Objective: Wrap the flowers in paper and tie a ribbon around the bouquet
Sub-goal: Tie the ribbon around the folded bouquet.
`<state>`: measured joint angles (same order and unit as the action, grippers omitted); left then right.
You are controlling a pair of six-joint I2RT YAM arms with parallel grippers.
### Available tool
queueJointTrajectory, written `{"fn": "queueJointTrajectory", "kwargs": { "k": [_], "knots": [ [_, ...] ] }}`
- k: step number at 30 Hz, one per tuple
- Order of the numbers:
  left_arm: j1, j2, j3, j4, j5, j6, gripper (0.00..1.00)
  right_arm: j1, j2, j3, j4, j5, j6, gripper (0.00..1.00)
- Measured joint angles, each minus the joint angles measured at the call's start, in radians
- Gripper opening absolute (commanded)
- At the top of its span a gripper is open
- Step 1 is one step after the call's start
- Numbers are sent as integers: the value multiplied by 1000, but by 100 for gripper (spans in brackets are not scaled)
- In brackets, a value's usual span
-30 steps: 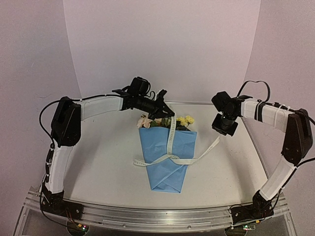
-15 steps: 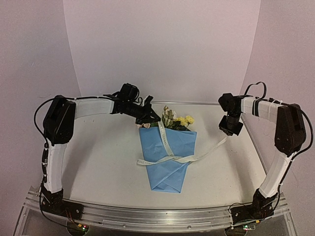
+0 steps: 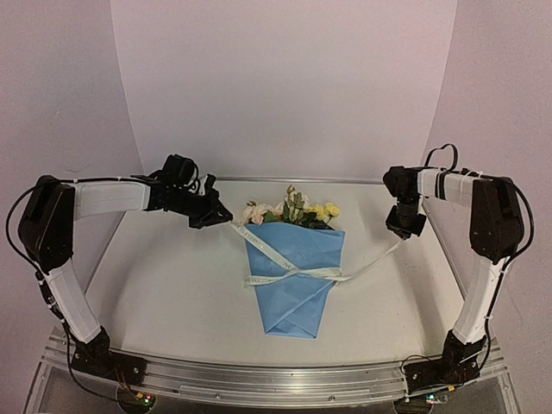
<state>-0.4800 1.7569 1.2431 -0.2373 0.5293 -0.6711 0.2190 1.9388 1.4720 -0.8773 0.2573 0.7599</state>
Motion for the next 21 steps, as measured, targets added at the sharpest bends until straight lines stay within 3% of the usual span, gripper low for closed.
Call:
{"fn": "queueJointTrajectory", "kwargs": {
  "k": [7, 21],
  "knots": [
    [101, -16, -99, -14, -57, 2, 0, -55, 38, 62, -30, 25, -38, 0],
    [186, -92, -256, -35, -51, 20, 0, -107, 137, 165, -93, 41, -82, 0]
  ]
}}
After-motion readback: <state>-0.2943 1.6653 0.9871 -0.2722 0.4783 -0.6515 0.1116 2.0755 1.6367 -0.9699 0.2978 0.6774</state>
